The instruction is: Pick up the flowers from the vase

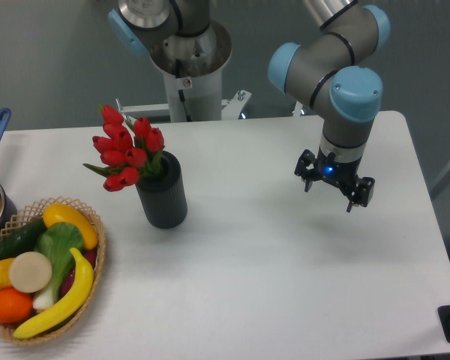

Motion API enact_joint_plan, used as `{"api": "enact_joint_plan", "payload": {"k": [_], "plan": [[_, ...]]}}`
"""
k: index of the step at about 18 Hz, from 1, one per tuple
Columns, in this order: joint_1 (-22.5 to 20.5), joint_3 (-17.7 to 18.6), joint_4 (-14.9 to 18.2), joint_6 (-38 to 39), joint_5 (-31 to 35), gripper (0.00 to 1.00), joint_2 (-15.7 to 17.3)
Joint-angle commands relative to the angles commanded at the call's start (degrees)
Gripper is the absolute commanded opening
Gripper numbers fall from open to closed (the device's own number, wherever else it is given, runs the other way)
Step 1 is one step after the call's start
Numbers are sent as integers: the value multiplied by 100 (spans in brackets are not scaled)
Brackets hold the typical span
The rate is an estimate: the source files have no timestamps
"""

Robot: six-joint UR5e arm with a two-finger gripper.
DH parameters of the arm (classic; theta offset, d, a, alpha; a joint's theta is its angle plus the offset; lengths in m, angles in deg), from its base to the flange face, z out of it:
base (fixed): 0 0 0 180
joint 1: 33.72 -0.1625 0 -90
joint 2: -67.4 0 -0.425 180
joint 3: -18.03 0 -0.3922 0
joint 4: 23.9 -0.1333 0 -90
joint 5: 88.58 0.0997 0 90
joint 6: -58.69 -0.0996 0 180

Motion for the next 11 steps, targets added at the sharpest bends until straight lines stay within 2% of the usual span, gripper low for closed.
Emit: {"api": "enact_joint_plan", "payload": {"k": [7,11], "plan": [[53,18,53,0,27,100,26],[-140,351,0,53,-473,100,158]]}}
